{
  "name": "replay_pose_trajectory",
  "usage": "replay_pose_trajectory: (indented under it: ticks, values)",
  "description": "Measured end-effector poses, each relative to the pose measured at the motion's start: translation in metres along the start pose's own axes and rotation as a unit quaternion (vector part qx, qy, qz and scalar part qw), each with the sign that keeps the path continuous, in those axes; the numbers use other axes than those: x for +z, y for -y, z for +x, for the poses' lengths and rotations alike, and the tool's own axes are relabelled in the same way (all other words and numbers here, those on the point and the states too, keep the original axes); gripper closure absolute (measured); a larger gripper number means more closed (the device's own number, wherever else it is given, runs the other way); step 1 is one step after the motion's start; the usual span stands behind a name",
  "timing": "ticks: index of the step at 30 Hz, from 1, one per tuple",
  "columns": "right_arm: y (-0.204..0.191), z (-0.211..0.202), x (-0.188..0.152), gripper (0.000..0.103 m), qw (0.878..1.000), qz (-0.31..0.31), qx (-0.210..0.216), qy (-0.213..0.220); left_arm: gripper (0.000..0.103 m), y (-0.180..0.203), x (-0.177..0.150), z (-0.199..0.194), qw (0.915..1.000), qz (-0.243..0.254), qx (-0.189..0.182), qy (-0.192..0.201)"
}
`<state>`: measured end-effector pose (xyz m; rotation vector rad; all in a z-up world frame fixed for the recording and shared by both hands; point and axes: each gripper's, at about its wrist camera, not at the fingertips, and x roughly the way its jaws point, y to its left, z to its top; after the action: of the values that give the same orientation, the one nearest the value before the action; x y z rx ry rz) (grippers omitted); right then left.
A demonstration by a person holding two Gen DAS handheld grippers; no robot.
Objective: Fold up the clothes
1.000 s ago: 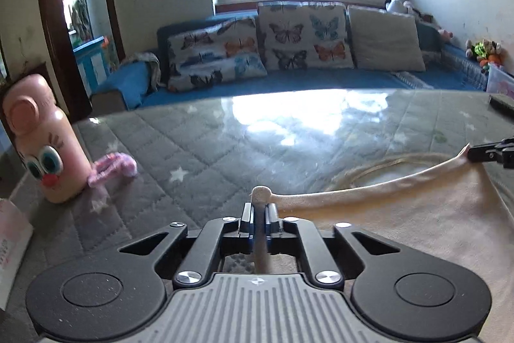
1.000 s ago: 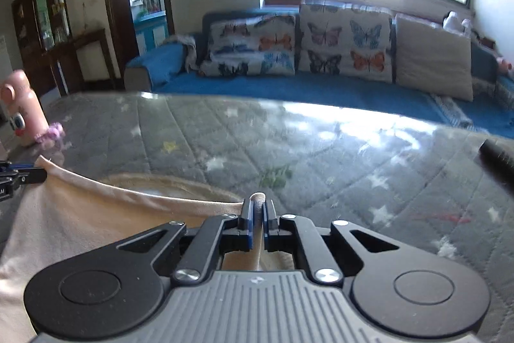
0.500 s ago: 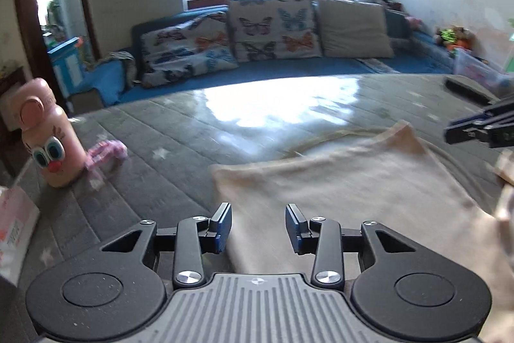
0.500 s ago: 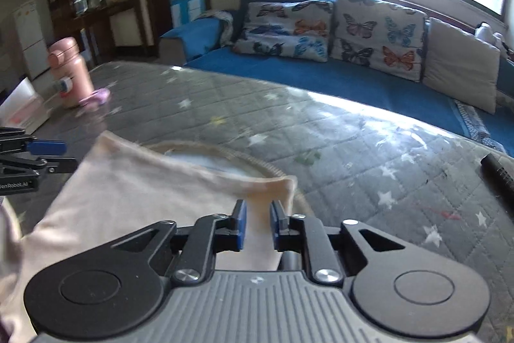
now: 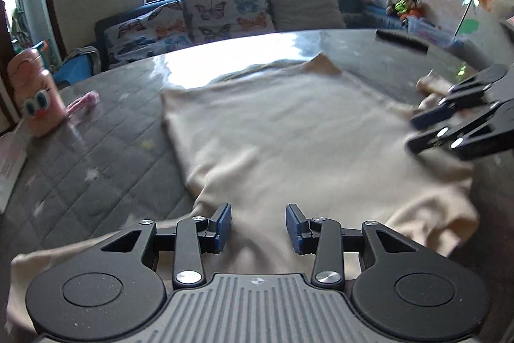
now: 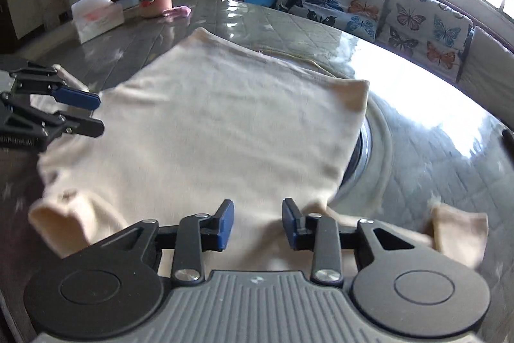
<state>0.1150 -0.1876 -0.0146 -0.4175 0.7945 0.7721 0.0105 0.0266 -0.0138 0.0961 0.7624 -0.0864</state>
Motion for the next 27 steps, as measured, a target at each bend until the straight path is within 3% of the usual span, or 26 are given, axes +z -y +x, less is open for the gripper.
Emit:
replay_pose_trajectory:
  ticks: [5,14,19,23,27]
  values:
    - [0.0,-0.017,-0.024,0.066,1.0,0.017,-0.011,0.017,0.06,-0.015,-0.016,-0.008,0.9996,-0.025,0.008,0.006]
    - [0.008,-0.044,-0.052,0.063,0.997,0.065,0.006,0.037,0.055,-0.021,-0.021,-0.014,0.9995,-0.025,0.016,0.007]
    - [0.043,-0.06,-0.05,0.063,0.991,0.112,-0.037,0.066,0.056,-0.018,-0.016,-0.016,0.9997,-0.019,0.016,0.008]
    - [0.08,-0.048,-0.049,0.063,0.984,0.165,-0.038,0.051,0.056,-0.013,-0.01,-0.023,0.9996,-0.015,0.016,0.02]
    - [0.099,-0.034,-0.056,0.063,0.979,0.18,-0.078,0.048,0.053,-0.004,0.002,-0.033,0.9992,-0.008,0.008,0.039]
